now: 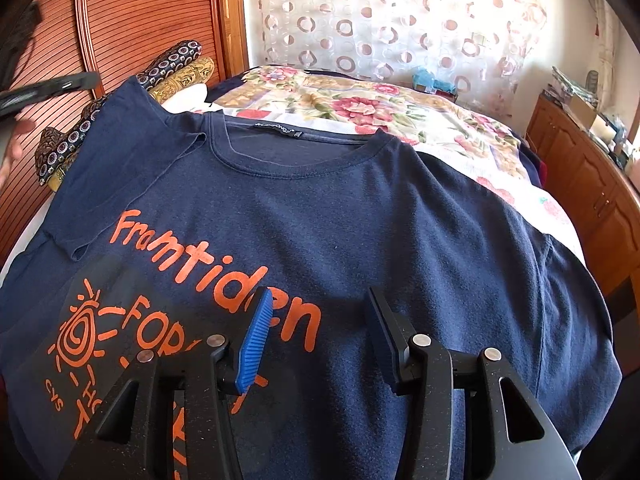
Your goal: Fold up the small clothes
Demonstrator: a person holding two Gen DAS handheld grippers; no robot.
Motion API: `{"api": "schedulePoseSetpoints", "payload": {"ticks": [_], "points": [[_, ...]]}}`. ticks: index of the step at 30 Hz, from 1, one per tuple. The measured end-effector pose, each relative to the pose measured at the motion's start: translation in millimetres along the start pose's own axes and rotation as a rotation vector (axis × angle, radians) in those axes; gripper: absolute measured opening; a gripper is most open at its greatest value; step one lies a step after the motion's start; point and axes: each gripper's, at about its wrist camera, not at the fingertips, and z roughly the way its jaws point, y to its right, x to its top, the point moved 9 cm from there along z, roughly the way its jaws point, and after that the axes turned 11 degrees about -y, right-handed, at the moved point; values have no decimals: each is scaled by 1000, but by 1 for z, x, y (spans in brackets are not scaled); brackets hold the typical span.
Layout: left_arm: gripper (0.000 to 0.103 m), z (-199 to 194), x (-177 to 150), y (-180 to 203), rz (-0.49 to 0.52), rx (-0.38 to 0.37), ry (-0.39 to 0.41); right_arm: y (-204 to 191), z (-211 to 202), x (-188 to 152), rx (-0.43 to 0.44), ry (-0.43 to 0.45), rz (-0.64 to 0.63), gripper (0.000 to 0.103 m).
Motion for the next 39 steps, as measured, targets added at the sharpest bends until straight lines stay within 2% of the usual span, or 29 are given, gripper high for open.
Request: {"api": "schedulePoseSetpoints", "payload": {"ticks": [6, 17, 27, 33, 39], "points": [[81, -10, -38, 38, 22, -49, 7, 0, 0, 0, -1, 0, -1, 50], [81, 20, -94, 77, 49, -87, -102, 0, 1, -1, -3, -1, -3, 52], [81, 35, -107, 87, 71, -89, -149, 1, 1, 0, -3, -1, -4, 53], [81, 48, -112, 85, 65, -98, -209, 5, 0, -1, 6, 0, 4, 53], [82, 51, -114, 87, 66, -103, -219, 31, -37, -11, -5, 75, 59, 53]]}}
